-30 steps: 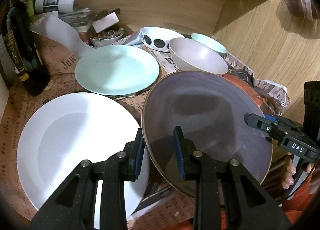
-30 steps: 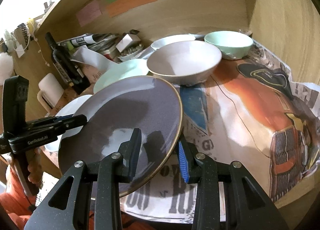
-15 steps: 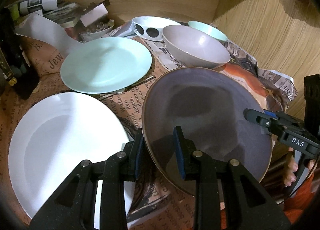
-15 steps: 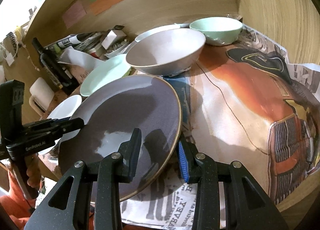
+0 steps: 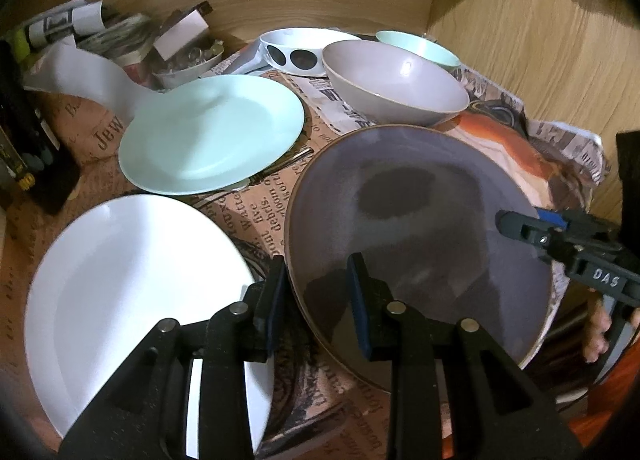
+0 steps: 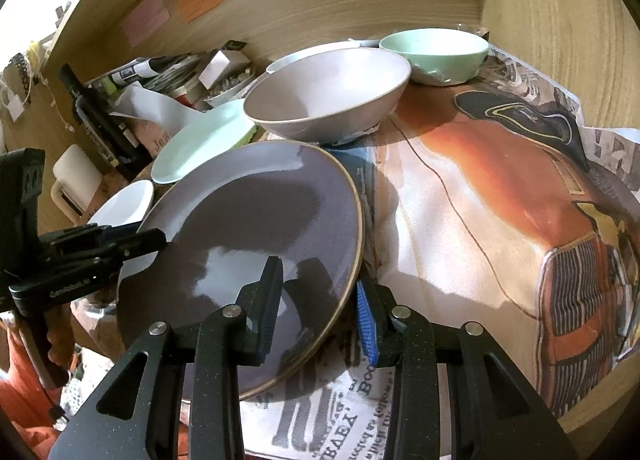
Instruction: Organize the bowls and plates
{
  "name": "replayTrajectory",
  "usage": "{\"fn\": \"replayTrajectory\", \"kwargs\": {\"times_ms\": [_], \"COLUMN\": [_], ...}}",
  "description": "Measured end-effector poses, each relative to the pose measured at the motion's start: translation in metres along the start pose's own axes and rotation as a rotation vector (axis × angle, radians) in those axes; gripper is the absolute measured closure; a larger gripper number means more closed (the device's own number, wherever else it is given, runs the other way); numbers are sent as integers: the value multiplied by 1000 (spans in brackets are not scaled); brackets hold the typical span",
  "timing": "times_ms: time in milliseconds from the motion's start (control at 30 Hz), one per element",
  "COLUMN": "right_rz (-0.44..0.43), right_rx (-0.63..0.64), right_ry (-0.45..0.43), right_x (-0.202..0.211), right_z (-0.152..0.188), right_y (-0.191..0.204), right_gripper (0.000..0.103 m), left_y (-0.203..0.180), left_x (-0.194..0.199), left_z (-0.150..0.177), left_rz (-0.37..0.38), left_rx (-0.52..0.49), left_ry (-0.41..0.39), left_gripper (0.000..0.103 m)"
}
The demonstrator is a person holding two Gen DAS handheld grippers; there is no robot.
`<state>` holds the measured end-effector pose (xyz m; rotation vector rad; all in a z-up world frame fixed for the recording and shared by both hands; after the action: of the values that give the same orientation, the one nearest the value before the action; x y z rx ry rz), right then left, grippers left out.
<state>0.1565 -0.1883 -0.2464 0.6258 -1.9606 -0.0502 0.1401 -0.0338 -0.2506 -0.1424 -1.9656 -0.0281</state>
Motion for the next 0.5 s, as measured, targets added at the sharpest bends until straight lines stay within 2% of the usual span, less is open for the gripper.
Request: {"fn": "replayTrajectory", "kwargs": {"times_ms": [200, 333, 367, 400, 467, 500], "right_rz": [8, 48, 57, 69, 90, 92], "right_rx": [-2, 6, 7, 6, 4, 6], "right_ry": [5, -6, -18, -34, -88, -106], "right_x": [0, 7, 11, 16, 29, 34], "right_z": [0, -3, -4, -5, -10, -11], "right_y": [1, -2, -2, -3, -4, -4], "right_gripper": [71, 70, 63, 51, 44, 44], "left_y": [-1, 2, 3, 3, 7, 10], "left_x": [3, 16, 21, 26, 40, 49], "left_z": [0, -3, -4, -4, -6, -6], "left_rz": [-24, -53, -58, -61, -64, -66], "left_rx": [-15, -22, -23, -22, -12, -6], "left_ry": [-17, -63, -79, -97, -145, -173], "left_gripper": [73, 68, 63, 60, 51, 50]}}
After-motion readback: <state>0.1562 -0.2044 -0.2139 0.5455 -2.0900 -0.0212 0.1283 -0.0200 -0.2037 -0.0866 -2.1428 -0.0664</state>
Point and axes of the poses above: each gripper's, at about its wrist camera, not at the fingertips, and x roughly against the way its jaws point, y to its left, z to its underside, the point moved 8 cm from there along -x, roughly the way its jaws point, and after that the axes turned 15 degrees about y, right-handed, at the moved point
